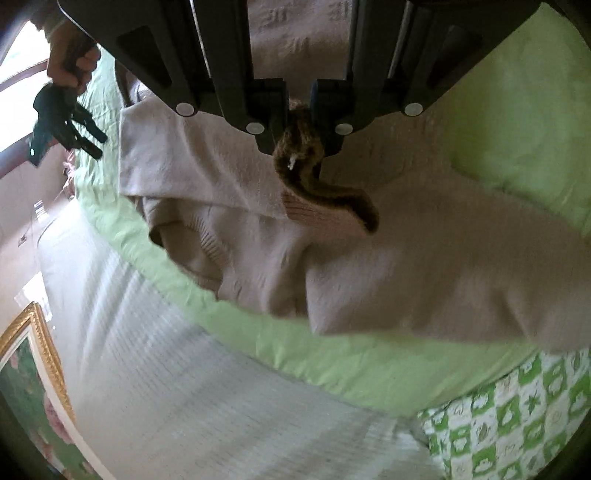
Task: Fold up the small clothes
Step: 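Fold the sleeve across the body with the right gripper while the left gripper grasps the other cuff, then release the sleeve cuff onto the sweater body with the right gripper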
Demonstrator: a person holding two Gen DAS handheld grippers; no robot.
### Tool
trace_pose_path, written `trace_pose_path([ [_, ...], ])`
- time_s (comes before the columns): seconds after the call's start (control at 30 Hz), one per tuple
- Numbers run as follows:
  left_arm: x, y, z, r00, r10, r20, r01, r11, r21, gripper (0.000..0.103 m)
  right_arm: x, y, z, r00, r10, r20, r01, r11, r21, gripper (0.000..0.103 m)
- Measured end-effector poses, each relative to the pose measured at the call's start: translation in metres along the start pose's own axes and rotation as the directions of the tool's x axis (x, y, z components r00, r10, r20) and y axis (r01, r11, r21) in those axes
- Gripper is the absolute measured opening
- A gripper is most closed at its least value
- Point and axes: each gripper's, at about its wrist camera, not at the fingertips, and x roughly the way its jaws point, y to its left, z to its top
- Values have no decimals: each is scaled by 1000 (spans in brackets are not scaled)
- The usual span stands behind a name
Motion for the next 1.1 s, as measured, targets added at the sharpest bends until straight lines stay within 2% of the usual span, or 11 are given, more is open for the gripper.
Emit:
trace_pose_path([
  [0.2,12,4,-7,1000,16,-20,-16,1000,6,6,44,10,0,990,-118,-78,112,991,-78,63],
  [0.23,13,1,-7,1000,14,-23,-14,1000,16,6,50,9,0,988,-109,-108,101,992,-79,51],
  [0.27,13,0,-7,1000,9,-23,-8,1000,18,6,53,9,0,987,-97,-125,87,993,-86,5],
  [0.37,11,-16,-6,999,-41,-15,41,998,40,6,31,2,14,994,-79,-77,74,995,-61,7],
  [0.47,18,-32,-7,998,-52,-19,53,996,69,6,5,-9,33,992,-129,2,129,990,-59,2],
  [0.6,34,-29,-14,1000,4,-30,-2,996,89,6,17,-25,36,989,-142,-49,139,989,-56,0],
  [0.73,48,-14,-23,996,50,-71,-43,994,101,7,25,-7,24,985,-159,-64,151,983,-107,1],
  [0.87,51,-13,-30,996,60,-67,-51,992,119,7,19,26,7,998,11,-61,-20,990,-140,1],
  [0.97,51,-14,-28,996,61,-58,-53,991,124,7,43,47,-13,990,-27,-137,-7,971,-237,1],
  [1.03,50,-12,-26,997,59,-54,-51,990,131,8,62,38,-21,979,-112,-169,73,972,-222,1],
  [1.1,45,-9,-26,996,64,-56,-56,990,132,11,70,23,-23,977,-109,-183,80,984,-160,1],
])
